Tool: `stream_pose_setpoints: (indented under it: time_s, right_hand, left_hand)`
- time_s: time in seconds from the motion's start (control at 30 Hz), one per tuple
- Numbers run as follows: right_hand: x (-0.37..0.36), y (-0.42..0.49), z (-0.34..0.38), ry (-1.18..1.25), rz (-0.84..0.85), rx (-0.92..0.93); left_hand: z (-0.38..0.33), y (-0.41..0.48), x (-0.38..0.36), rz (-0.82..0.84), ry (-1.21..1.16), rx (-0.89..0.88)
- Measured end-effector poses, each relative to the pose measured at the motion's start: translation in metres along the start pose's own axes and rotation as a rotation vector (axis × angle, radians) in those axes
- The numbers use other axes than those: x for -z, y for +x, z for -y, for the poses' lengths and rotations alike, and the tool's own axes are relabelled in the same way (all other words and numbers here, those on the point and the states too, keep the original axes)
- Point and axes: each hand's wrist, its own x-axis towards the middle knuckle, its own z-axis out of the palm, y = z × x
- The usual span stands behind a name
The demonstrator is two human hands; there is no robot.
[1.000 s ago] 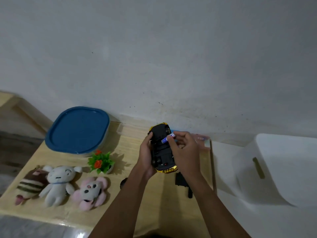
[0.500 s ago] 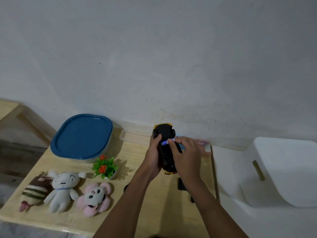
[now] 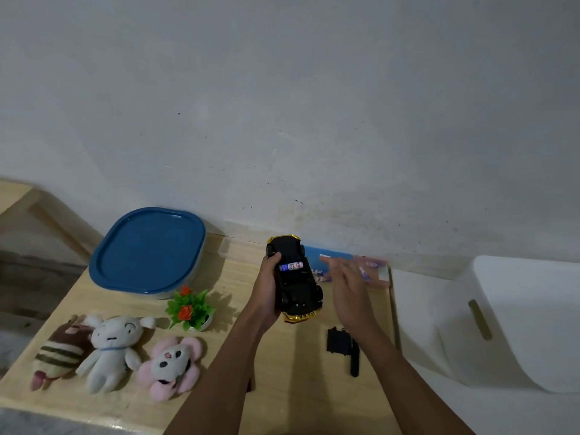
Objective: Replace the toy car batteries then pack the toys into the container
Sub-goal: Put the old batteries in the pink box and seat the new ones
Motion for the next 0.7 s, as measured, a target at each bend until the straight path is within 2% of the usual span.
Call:
stream_pose_setpoints:
  time_s: [0.07,0.1,0.23,0.37,0.47,0.7]
  right_hand:
    - [0.006,0.016,-0.025,0.023,-0.166,-0.105]
    - [0.007,0.025,-0.044,-0.059,-0.17,-0.16]
    - [0.004,0.043,-0.108,-0.481,0.084,-0.241]
    - [0.0,0.062,-0.117,-0.853,0.219,-0.06]
    - [-0.008,0.079,-0.12,-0.984,0.258,0.08]
    - [-0.023,0.101,-0.129,-1.244,0.34,0.164]
  left_hand:
    - [-0.007,0.006,0.004,-0.014,-0.009,-0.007]
    - [-0.01,0.008,0.006,-0.023,-0.01,-0.012]
    - [-0.012,0.015,0.016,-0.048,-0.025,-0.005]
    - [-0.009,0.021,0.025,-0.058,-0.048,-0.004]
    - [-0.008,0.023,0.029,-0.074,-0.045,0.03]
    - [-0.007,0.025,0.034,-0.076,-0.013,0.029]
